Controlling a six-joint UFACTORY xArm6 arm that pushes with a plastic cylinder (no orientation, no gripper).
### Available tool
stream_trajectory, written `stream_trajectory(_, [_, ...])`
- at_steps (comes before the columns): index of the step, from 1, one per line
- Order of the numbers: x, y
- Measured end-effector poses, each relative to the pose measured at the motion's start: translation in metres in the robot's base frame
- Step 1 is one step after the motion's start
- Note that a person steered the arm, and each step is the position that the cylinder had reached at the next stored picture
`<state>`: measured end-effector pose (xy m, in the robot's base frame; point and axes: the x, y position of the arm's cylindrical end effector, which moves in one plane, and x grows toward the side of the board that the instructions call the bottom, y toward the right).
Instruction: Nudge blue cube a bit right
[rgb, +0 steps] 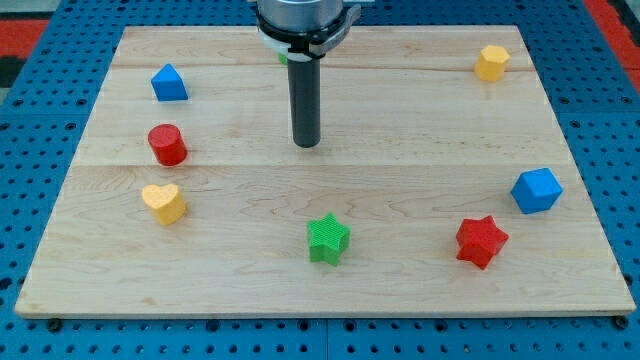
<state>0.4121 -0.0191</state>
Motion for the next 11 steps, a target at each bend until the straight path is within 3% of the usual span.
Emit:
stream_trajectory(3, [0.016,-0.029])
stream_trajectory(5, [0.002,-0.018])
stream_trajectory(11, [0.109,0.245])
